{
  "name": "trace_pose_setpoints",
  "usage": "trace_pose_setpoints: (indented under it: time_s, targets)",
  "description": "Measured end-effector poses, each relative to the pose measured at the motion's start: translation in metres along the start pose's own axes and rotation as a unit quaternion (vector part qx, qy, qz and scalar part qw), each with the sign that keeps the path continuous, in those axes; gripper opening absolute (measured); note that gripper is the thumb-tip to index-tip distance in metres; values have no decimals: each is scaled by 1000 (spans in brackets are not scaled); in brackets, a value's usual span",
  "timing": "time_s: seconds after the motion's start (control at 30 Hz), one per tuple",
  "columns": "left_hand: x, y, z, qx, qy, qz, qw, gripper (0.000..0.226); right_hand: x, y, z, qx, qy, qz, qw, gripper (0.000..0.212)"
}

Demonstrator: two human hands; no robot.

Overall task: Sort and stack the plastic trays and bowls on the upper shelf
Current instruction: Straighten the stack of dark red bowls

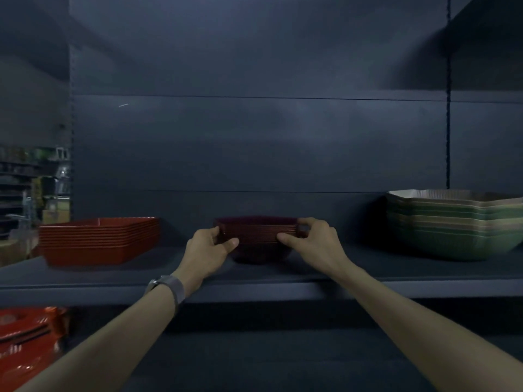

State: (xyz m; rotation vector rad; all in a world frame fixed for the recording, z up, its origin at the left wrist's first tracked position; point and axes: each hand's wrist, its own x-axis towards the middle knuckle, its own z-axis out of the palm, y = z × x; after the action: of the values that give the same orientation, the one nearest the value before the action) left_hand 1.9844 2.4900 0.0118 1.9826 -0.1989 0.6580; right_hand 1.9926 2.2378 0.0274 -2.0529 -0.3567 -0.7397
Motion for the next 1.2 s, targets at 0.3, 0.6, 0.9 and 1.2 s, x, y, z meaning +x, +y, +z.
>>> trace_pose_setpoints:
  time_s: [0.3,0.6,0.9,1.2]
  targets:
    - [-1,-48,-82,26,38,-17,999,36,0,-43,79,-2,-41,-38,998,86]
    - [7,-69,-124,44,74,-50,995,39,7,-68,129,-20,-61,-45,997,83]
    - [9,-81,-127,-35,92,-46,994,54,11,-69,138,-43,-53,-38,997,89]
    - [6,-82,-125,-51,102,-32,993,66,8,-66,138,-41,-56,-30,997,102]
